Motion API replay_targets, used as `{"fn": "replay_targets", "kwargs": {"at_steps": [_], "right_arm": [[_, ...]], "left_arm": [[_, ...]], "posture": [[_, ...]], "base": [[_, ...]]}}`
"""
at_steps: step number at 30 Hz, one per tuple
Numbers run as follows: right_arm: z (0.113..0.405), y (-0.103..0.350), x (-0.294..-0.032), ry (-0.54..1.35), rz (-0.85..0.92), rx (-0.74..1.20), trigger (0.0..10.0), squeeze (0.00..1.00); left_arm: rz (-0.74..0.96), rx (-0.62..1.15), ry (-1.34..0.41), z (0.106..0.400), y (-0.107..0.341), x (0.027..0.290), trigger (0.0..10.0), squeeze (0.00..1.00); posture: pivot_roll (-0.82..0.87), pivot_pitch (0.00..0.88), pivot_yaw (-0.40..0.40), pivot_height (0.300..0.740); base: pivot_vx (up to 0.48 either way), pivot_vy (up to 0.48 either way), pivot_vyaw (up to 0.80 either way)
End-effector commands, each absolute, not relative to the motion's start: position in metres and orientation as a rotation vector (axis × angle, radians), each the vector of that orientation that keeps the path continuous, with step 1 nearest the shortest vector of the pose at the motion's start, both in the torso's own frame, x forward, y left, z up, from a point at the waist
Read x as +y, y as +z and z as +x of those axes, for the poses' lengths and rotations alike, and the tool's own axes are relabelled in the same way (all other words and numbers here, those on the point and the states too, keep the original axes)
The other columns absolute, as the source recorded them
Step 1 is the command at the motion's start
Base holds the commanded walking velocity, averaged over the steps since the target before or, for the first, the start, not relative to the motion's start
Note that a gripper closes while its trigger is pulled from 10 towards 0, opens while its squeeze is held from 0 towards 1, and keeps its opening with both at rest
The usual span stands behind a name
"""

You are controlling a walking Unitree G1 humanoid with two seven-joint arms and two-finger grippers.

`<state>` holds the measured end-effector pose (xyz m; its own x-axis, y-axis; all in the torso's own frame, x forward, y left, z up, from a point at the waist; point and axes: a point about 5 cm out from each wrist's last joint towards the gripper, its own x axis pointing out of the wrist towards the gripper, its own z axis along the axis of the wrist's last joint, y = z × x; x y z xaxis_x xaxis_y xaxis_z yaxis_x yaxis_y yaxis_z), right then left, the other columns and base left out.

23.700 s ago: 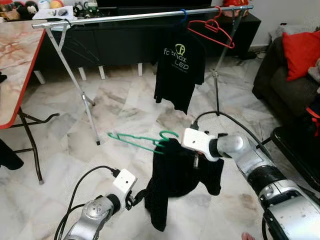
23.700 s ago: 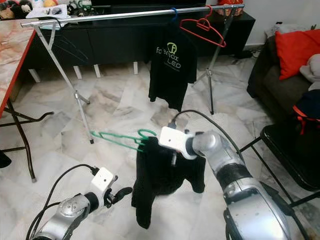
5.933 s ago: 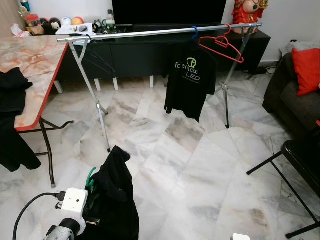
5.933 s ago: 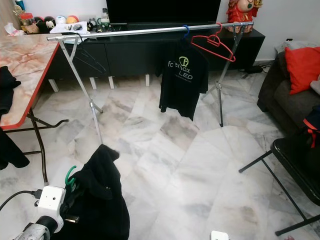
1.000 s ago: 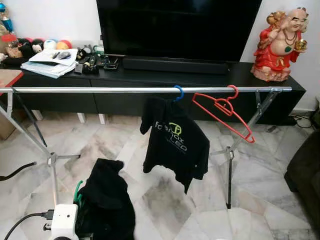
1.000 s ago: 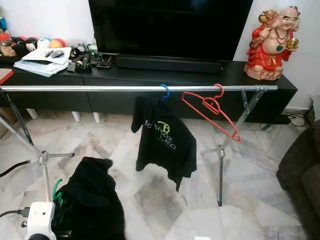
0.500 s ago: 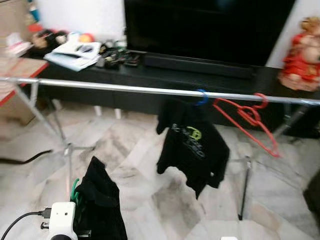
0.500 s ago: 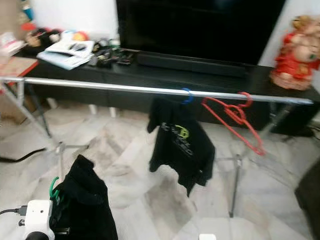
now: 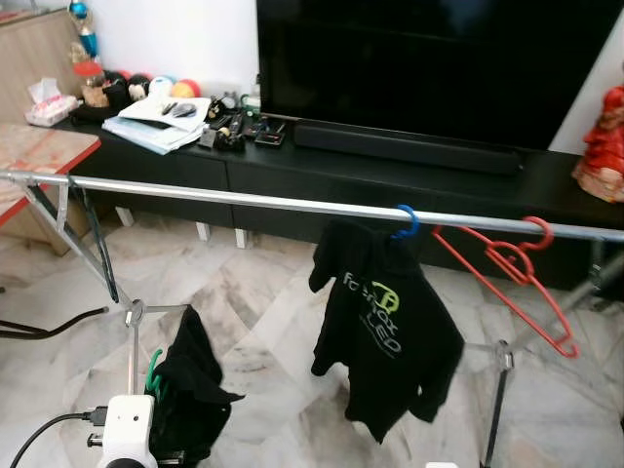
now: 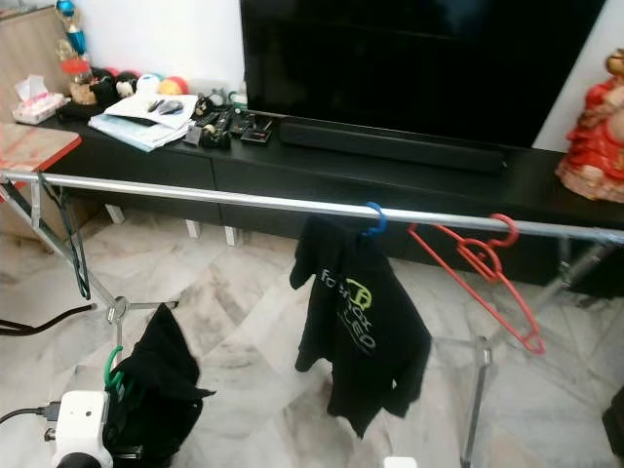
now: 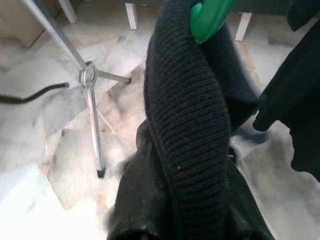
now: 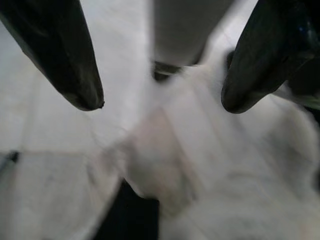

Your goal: Hang hanger

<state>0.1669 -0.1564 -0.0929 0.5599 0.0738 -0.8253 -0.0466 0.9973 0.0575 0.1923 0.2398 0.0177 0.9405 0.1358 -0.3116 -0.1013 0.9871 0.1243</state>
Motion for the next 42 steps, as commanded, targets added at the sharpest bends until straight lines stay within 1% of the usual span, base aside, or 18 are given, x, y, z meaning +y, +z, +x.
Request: {"fn": "replay_targets", "kwargs": {"at_steps": [1, 6, 15, 24, 28, 35, 36, 38, 41, 42], "right_arm": [[0.16, -0.095, -0.171, 0.038, 0.015, 0.99, 10.0, 0.0], [0.16, -0.094, -0.175, 0.013, 0.019, 0.986, 10.0, 0.0], [0.16, -0.095, -0.174, 0.009, 0.029, 0.989, 10.0, 0.0], [0.161, -0.094, -0.174, 0.003, 0.037, 0.984, 10.0, 0.0], [0.162, -0.094, -0.175, 0.0, 0.037, 0.983, 10.0, 0.0], [0.163, -0.093, -0.175, 0.0, 0.036, 0.981, 10.0, 0.0], [0.163, -0.093, -0.175, -0.001, 0.032, 0.979, 10.0, 0.0], [0.163, -0.093, -0.175, -0.002, 0.029, 0.978, 10.0, 0.0], [0.164, -0.093, -0.175, -0.002, 0.028, 0.977, 10.0, 0.0], [0.164, -0.093, -0.175, -0.002, 0.027, 0.977, 10.0, 0.0]], "left_arm": [[0.114, 0.278, 0.102, 0.199, 0.025, 0.235, 10.0, 0.0], [0.119, 0.274, 0.077, 0.2, 0.026, 0.235, 10.0, 0.0], [0.123, 0.268, 0.083, 0.202, 0.028, 0.239, 10.0, 0.0], [0.147, 0.282, 0.055, 0.203, 0.028, 0.24, 10.0, 0.0], [0.203, 0.276, -0.028, 0.206, 0.031, 0.237, 10.0, 0.0], [0.233, 0.235, -0.117, 0.21, 0.04, 0.233, 10.0, 0.0], [0.278, 0.239, -0.196, 0.209, 0.041, 0.23, 10.0, 0.0], [0.318, 0.242, -0.252, 0.207, 0.042, 0.229, 10.0, 0.0], [0.323, 0.225, -0.24, 0.209, 0.046, 0.233, 10.0, 0.0], [0.328, 0.198, -0.208, 0.211, 0.051, 0.238, 10.0, 0.0]], "posture": [[0.01, 0.067, -0.028, 0.721], [0.01, 0.061, -0.026, 0.721], [0.01, 0.06, -0.027, 0.721], [0.01, 0.076, -0.026, 0.721], [0.02, 0.08, -0.028, 0.721], [0.02, 0.083, -0.03, 0.721], [0.02, 0.083, -0.032, 0.721], [0.02, 0.083, -0.032, 0.721], [0.03, 0.083, -0.033, 0.721], [0.03, 0.084, -0.033, 0.721]], "base": [[0.364, 0.0, 0.0], [0.365, 0.0, 0.0], [0.374, 0.0, 0.0], [0.372, 0.0, 0.0], [0.0, 0.0, 0.0], [0.0, 0.0, 0.0], [0.0, 0.0, 0.0], [0.0, 0.0, 0.0], [0.0, 0.0, 0.0], [0.0, 0.0, 0.0]]}}
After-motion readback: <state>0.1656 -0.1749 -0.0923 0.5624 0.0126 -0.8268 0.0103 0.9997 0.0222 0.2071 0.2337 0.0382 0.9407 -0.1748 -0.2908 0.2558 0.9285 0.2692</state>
